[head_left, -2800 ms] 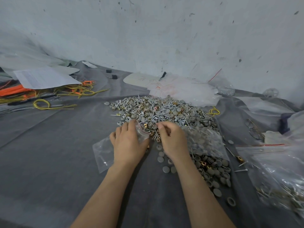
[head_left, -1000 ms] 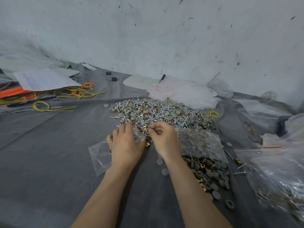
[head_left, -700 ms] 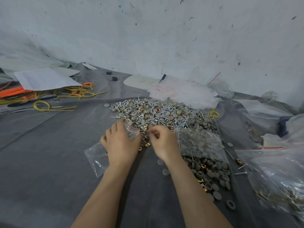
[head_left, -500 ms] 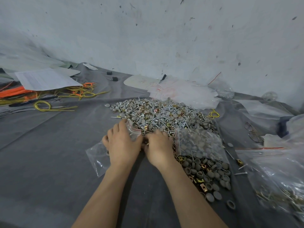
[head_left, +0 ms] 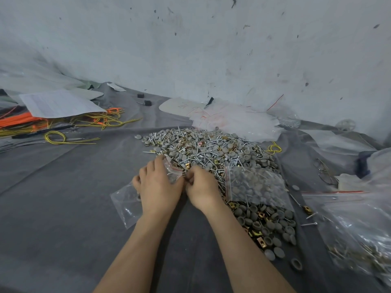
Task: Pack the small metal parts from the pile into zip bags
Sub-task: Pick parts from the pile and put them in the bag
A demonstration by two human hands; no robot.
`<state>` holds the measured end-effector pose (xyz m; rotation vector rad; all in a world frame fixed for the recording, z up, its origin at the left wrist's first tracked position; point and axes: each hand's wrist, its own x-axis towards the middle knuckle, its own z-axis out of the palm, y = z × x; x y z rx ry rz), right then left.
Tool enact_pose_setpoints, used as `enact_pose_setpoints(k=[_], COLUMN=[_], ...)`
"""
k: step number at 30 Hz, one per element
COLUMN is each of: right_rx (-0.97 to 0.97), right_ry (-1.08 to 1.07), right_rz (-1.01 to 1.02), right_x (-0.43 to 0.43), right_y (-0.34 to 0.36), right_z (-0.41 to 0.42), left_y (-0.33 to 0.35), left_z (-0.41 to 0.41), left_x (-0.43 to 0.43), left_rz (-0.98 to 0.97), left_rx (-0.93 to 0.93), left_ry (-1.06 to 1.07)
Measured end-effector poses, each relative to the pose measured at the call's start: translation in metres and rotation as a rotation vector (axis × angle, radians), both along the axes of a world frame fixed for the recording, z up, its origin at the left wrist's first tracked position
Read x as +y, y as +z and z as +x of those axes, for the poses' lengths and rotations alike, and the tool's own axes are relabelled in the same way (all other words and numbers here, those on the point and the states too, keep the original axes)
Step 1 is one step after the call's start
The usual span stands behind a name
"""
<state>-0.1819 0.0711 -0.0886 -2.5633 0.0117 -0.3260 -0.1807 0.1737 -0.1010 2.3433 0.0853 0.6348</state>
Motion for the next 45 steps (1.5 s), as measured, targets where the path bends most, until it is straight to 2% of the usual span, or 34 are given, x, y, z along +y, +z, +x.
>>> enact_pose_setpoints(k=[4,7,10,15,20,23,25,27,29,31,32,33,36,37,39,42,44,45], right_rx=[-0.187,-0.143,-0.025,-0.163,-0.194,-0.225,-0.241,-0.309,-0.364,-0.276,-0.191,-0.097,0.120,0.183,0.284,0.304,0.349,0.389], right_ry=[-0.054,0.004,0.113,0.010,-0.162,-0.286,-0.326,-0.301,-0.241,-0.132,-0.083,-0.054,-0.051,-0.039,0.012,0.012,0.023,0.040], right_rz=[0.482,0.616,0.600,0.650,0.360,0.205,0.127,0.181,0.363,0.604,0.655,0.591,0.213,0.161,0.179,0.339,0.563,0.701], right_x=[-0.014,-0.014,-0.006,-0.021,-0.056,-0.066,-0.066,-0.063,-0.059,-0.059,-0.060,-0.061,-0.069,-0.072,-0.076,-0.077,-0.076,-0.075], right_y=[0.011,0.023,0.026,0.031,0.026,0.016,0.012,0.016,0.026,0.039,0.043,0.047,0.049,0.048,0.042,0.028,0.022,0.022], right_z=[-0.001,0.002,0.003,-0.003,-0.013,-0.018,-0.019,-0.019,-0.021,-0.024,-0.024,-0.026,-0.028,-0.029,-0.027,-0.027,-0.029,-0.030], left_y=[-0.001,-0.002,-0.002,0.002,0.025,0.042,0.050,0.056,0.056,0.048,0.043,0.036,0.016,0.011,0.007,0.021,0.033,0.036], left_z=[0.001,-0.001,-0.003,-0.002,-0.004,-0.007,-0.006,-0.009,-0.010,-0.011,-0.013,-0.016,-0.023,-0.025,-0.027,-0.027,-0.021,-0.017], left_x=[-0.002,-0.004,-0.005,-0.005,0.003,0.008,0.009,0.008,-0.002,-0.021,-0.032,-0.043,-0.061,-0.064,-0.062,-0.044,-0.019,-0.004], left_rz=[0.048,0.072,0.068,0.028,-0.284,-0.536,-0.615,-0.566,-0.309,0.012,0.123,0.192,0.287,0.312,0.329,0.227,0.046,-0.030], left_rx=[-0.001,-0.030,-0.044,-0.035,-0.084,-0.107,-0.096,-0.080,-0.033,0.007,0.024,0.038,0.014,0.026,0.080,0.186,0.162,0.129], left_ry=[-0.023,-0.065,-0.088,-0.095,-0.156,-0.310,-0.367,-0.429,-0.444,-0.428,-0.422,-0.421,-0.417,-0.437,-0.531,-0.700,-0.667,-0.566])
